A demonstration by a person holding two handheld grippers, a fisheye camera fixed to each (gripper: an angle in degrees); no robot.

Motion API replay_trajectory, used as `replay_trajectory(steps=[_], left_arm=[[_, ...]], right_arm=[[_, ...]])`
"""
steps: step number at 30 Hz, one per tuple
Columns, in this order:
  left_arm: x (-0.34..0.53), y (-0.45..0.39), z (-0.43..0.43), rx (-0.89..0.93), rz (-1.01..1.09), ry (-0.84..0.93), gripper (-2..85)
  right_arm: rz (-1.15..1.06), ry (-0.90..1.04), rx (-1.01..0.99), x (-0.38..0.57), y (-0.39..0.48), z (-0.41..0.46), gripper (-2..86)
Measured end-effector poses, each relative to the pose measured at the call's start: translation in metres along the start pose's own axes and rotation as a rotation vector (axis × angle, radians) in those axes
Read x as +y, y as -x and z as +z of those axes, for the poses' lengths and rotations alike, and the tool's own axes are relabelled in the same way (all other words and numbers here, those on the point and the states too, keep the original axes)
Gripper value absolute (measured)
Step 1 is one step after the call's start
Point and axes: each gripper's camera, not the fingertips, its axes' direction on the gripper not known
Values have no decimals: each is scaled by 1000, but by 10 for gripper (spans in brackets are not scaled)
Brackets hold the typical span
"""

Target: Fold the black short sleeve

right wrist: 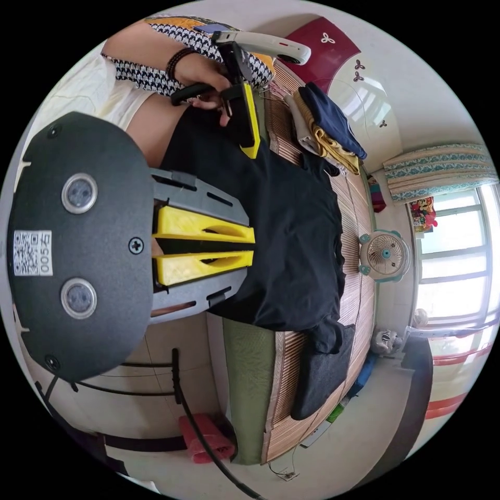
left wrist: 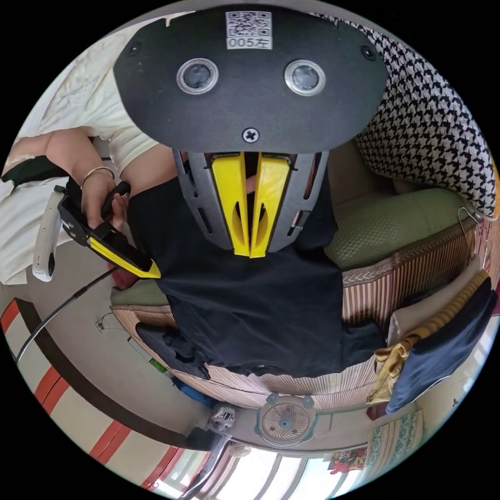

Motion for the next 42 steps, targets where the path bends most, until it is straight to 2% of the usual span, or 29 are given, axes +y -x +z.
replay_trajectory(steps=[4, 11, 16, 20, 24, 28, 35, 42], left_arm=[[4, -14, 3, -77, 19, 0, -4], [8, -15, 8, -53, 29, 15, 6], [13, -33, 12, -104, 84, 27, 64], [16, -37, 11, -125, 86, 30, 72], [20, -8, -16, -67, -82, -124, 79], [13, 28, -42, -212, -254, -224, 87], [-3, 73, -43, -248, -404, -253, 99], [-24, 100, -12, -261, -444, -256, 108]], right_arm=[[12, 1, -18, 0, -6, 0, -8], [-1, -2, 6, 1, -8, -1, -9], [18, -1, -24, 1, -16, -2, -9], [42, -4, -60, 3, -24, -3, -10], [50, 2, -97, 3, -31, -4, -11], [32, 1, -115, 4, -32, -5, -10], [-46, 2, -29, 4, -13, -2, -10], [-39, 14, -174, 3, -30, 1, -10]])
